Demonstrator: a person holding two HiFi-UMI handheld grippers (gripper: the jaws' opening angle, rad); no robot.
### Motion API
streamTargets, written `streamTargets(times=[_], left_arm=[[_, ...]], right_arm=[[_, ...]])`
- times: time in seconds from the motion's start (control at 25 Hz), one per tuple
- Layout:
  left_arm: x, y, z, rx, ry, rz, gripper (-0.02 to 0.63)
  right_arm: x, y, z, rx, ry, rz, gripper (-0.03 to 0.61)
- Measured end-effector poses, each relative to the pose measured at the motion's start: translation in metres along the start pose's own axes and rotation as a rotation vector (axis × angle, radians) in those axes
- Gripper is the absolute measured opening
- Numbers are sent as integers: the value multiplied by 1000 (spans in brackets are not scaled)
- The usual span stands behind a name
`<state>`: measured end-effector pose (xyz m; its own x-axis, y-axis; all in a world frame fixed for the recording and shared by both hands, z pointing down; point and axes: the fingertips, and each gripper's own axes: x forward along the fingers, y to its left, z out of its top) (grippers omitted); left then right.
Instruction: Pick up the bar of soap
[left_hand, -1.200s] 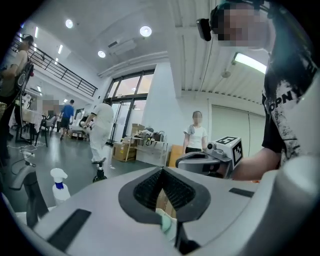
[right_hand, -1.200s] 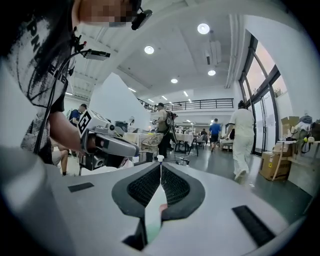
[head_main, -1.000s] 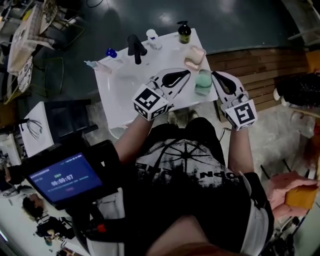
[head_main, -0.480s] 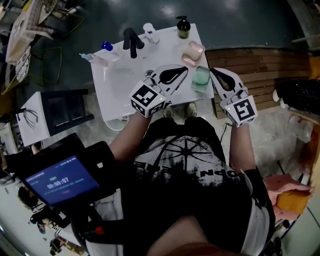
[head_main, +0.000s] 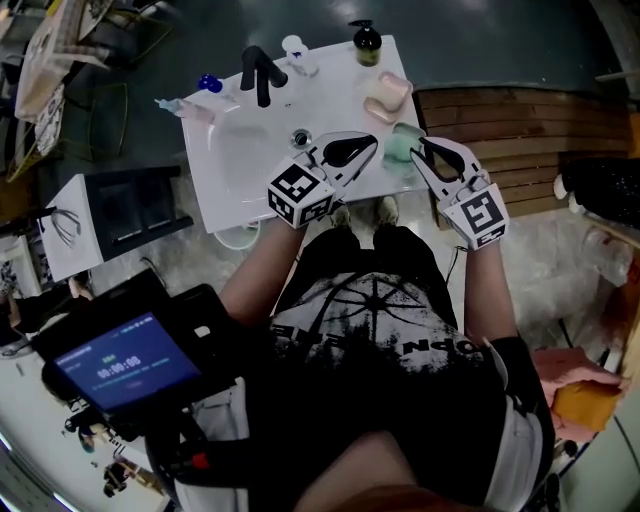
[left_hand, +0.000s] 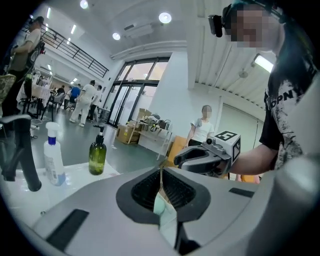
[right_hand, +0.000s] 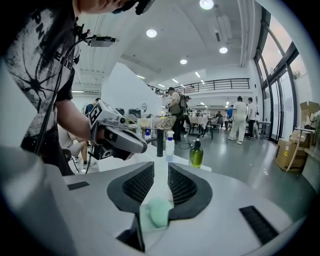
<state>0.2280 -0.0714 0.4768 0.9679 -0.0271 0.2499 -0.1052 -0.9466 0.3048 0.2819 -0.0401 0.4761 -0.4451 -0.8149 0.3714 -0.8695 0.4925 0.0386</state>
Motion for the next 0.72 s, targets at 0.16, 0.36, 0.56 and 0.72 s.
streamTargets(times=[0.16, 0.36, 0.56, 0.72], left_arm=[[10, 2, -19, -81, 51, -26, 30], [27, 10, -51, -200, 131, -51, 119], [46, 15, -77, -326, 204, -75, 193], [59, 21, -95, -359, 256, -66, 218]], right_arm=[[4, 3, -20, 11, 94, 30, 133], [18, 5, -56, -44, 208, 94, 187], [34, 7, -88, -131, 319, 157, 239], [47, 6, -106, -142, 366, 200, 256]])
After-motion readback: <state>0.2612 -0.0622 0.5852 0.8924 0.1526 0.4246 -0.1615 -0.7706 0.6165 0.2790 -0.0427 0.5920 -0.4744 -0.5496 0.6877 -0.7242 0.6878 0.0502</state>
